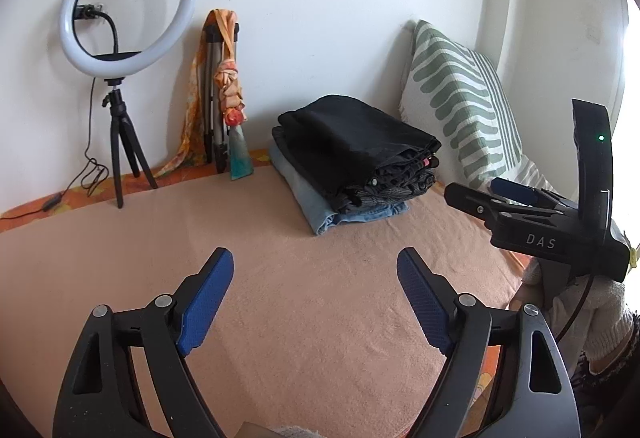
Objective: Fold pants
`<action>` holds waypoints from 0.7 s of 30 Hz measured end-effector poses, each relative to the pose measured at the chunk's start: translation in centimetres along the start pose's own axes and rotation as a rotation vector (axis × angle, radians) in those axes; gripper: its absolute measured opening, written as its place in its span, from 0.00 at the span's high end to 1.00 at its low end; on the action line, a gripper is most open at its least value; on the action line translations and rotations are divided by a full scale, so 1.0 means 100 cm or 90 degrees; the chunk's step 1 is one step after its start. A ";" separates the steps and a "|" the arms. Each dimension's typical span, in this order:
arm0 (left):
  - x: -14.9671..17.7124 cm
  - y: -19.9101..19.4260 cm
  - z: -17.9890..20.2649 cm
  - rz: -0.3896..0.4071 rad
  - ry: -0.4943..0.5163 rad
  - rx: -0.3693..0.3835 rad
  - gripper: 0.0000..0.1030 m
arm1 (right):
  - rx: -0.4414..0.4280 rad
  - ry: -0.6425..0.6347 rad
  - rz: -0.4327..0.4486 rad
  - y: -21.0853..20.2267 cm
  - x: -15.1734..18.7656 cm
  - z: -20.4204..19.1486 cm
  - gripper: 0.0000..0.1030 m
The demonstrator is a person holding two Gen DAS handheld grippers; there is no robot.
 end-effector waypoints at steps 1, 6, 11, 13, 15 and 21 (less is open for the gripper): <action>0.000 0.001 -0.003 0.002 -0.004 -0.007 0.18 | 0.002 0.000 0.003 0.000 0.000 0.001 0.00; -0.004 0.002 -0.011 0.006 -0.014 -0.019 0.12 | 0.007 -0.005 0.005 0.001 0.004 0.003 0.00; -0.010 -0.002 -0.016 0.029 -0.030 -0.025 0.10 | 0.012 -0.013 0.009 0.001 0.003 0.004 0.00; -0.010 -0.002 -0.016 0.027 -0.027 -0.025 0.10 | 0.010 -0.008 0.012 0.001 0.003 0.005 0.00; -0.009 -0.002 -0.015 0.029 -0.019 -0.030 0.10 | 0.010 -0.009 0.013 0.002 0.002 0.005 0.00; -0.005 -0.006 -0.010 0.049 0.021 -0.038 0.10 | 0.015 -0.015 0.008 0.003 0.005 0.004 0.00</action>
Point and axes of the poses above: each gripper's, at about its wrist camera, not at the fingertips, and y roughly the way its jaws point, z to its right, x to its underside, the point moved 10 cm from there along y, roughly the way its jaws point, and after that the axes turned 15 degrees about -x, right-handed, at the moved point
